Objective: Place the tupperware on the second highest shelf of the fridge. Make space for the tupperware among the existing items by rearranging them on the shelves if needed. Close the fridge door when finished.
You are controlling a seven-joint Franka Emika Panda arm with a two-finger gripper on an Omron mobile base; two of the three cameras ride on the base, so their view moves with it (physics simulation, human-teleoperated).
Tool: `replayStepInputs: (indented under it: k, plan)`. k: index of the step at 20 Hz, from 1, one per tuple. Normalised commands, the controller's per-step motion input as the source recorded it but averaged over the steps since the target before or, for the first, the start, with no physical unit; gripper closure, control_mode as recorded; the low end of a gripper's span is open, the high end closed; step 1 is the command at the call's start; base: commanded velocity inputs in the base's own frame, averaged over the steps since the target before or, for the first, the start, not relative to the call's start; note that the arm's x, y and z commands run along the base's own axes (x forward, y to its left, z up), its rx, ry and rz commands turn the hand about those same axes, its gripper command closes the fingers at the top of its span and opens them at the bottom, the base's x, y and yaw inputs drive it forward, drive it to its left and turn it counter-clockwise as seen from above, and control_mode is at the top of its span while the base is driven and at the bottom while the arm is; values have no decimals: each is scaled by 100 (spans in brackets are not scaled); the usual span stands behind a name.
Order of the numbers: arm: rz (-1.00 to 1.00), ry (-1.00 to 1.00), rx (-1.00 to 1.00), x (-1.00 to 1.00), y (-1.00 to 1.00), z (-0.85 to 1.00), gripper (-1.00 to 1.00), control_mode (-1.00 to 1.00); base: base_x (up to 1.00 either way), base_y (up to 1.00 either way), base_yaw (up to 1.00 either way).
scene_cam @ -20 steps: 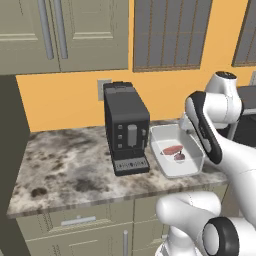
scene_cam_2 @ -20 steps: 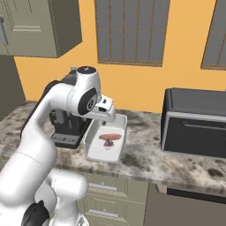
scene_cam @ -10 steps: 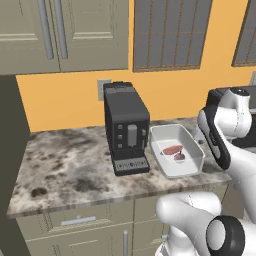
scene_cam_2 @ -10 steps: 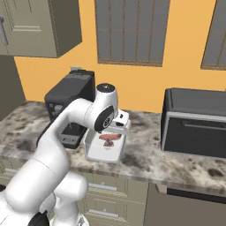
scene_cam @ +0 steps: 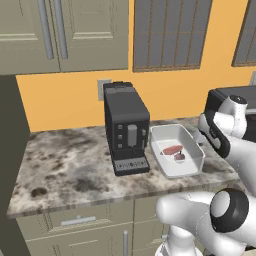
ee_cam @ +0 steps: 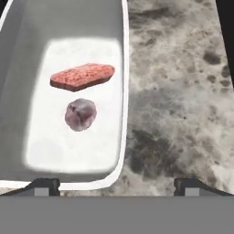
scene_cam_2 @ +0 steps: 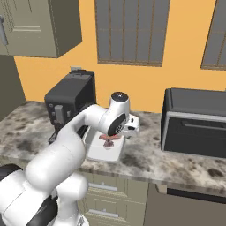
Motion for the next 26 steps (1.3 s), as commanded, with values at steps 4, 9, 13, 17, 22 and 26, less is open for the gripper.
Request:
replayStepInputs:
  k: [4, 9, 13, 17, 22, 26]
  plan:
    - [8, 4, 2, 75, -5, -29, -100, -100, 0, 0, 0]
    - [7, 2, 2, 55, -3, -45, -100, -100, 0, 0, 0]
    - [5, 1, 3, 41, -7, -68, -100, -100, 0, 0, 0]
    - [8, 0, 5, 28, -15, -57, -100, -100, 0, 0, 0]
    - [7, 0, 5, 28, -11, -45, -100, -100, 0, 0, 0]
    - [3, 0, 1, 18, 25, -50, 100, -100, 0, 0, 0]
